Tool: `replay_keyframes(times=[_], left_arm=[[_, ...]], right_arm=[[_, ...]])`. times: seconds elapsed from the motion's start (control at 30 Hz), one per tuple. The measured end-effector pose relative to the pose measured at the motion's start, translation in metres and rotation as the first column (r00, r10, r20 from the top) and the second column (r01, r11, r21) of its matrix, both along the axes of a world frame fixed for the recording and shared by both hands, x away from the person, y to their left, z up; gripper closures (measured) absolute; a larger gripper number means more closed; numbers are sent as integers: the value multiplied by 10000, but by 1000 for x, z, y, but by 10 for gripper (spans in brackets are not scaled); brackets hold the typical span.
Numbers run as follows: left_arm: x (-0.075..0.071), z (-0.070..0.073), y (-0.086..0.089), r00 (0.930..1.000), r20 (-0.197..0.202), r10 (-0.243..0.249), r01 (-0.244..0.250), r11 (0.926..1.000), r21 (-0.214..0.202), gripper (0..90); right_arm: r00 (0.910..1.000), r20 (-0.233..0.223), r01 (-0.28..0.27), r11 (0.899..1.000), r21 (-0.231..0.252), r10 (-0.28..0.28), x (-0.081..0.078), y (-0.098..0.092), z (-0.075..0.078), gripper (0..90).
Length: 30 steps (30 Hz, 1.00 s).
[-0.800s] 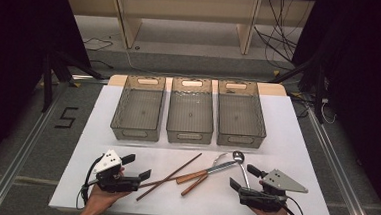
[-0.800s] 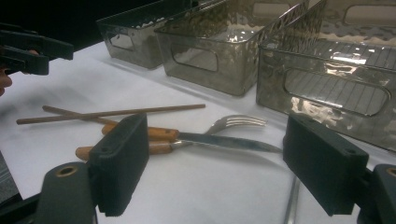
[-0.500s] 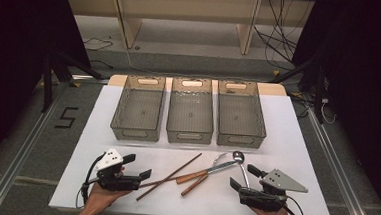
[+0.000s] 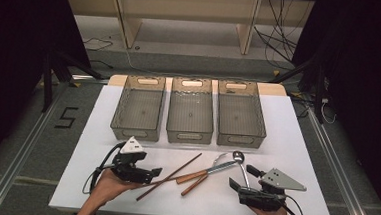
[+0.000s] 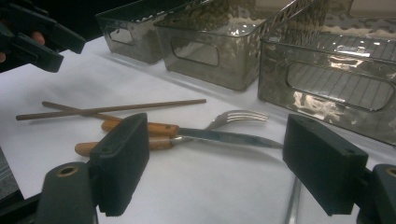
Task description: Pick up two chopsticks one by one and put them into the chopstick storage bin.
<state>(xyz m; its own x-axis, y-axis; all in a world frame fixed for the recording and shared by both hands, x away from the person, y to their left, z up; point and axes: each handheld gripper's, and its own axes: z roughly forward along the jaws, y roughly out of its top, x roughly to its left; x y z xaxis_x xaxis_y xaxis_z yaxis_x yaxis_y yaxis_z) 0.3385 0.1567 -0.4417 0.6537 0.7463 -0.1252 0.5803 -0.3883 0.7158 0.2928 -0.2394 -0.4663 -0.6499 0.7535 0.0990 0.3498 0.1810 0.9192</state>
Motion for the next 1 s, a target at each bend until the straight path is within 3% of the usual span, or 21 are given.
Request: replay_keyframes(times=[0.17,0.3,0.37,0.6,0.77,1.0], left_arm=[[12,-1,-15,9974,-686,-227,259,9986,470,251],[20,-4,-25,9915,-1234,-408,499,9962,716,268],[23,-6,-29,9908,-1280,-440,570,9934,996,298],[31,-8,-43,9842,-1581,-791,985,9880,1192,377],[34,-12,-54,9793,-1758,-1003,1310,9762,1726,456],[41,-20,-62,9714,-2064,-1174,1574,9691,1898,557]], right_arm=[[10000,-51,-76,10000,8,76,0,1,0,238],[9999,-57,-115,9999,-38,114,0,1,-1,241],[9999,-75,-123,9999,-12,123,0,1,0,242],[9998,-97,-178,9998,-34,178,1,2,-1,245],[9998,-98,-178,9998,-33,177,1,2,-1,246],[9998,-117,-178,9998,-24,178,1,1,-1,249]])
